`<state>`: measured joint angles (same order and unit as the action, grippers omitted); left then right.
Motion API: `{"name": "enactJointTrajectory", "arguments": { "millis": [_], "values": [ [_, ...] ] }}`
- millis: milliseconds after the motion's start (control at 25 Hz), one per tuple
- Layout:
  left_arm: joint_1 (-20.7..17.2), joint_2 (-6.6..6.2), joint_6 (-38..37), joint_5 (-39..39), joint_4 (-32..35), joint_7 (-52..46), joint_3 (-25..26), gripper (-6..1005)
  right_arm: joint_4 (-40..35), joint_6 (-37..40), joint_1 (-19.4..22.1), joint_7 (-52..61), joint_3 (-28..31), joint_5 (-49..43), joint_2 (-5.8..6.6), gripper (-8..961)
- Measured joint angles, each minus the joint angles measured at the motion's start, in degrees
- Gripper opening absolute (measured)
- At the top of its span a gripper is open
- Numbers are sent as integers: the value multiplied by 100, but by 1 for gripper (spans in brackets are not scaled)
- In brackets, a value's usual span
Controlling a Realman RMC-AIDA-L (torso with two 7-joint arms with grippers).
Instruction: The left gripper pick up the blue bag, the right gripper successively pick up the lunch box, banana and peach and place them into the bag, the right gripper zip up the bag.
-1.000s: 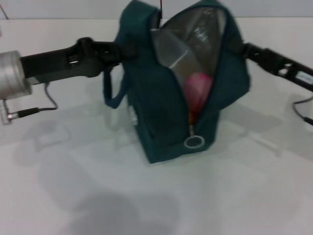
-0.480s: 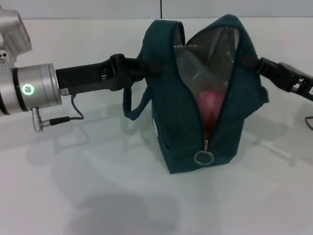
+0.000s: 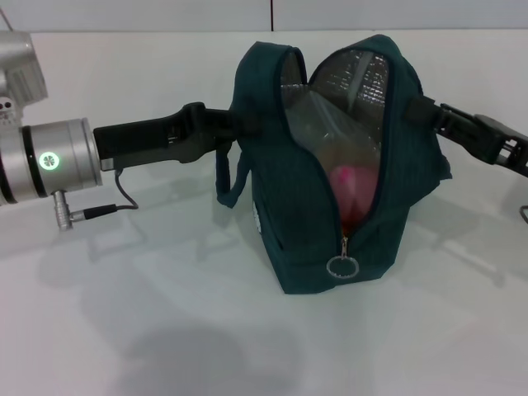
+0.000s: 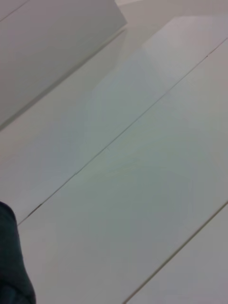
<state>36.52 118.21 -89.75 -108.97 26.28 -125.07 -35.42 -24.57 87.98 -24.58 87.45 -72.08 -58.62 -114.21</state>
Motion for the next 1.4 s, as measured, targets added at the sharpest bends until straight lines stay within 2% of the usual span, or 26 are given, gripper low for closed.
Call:
{"name": "enactJointTrajectory", "arguments": {
  "millis": [280, 400, 520, 640, 760, 920, 1080, 1400],
  "values": [
    [-5, 0, -25, -6, -1, -12, -8, 38, -54, 537, 360, -501, 519, 1, -30, 378],
    [1, 0, -26, -7, -1, -5, -34, 38, -57, 785, 535, -748, 665, -6, 0, 499],
    [3, 0, -33, -6, -1, 60, -77, 38, -50, 1012, 815, -1568, 673, 4, 3, 624],
    [-2, -1, -37, -5, -1, 89, -80, 38, -16, 1360, 1122, -2702, 588, -186, -45, 847],
    [-16, -1, -39, -9, -1, 90, -79, 38, 114, 1638, 1160, -3366, 520, -856, -53, 855],
    [10, 5, -41, -10, -1, 93, -80, 39, 376, 1640, 1029, -3710, 502, -1654, -97, 866],
    [15, 16, -44, 11, -40, 95, -148, 39, 805, 1083, 823, -3544, 469, -1633, -125, 877],
    [6, 55, -52, 33, -53, 97, -160, 39, 877, 394, 192, -2625, -74, -1633, -154, 873]
  ]
}}
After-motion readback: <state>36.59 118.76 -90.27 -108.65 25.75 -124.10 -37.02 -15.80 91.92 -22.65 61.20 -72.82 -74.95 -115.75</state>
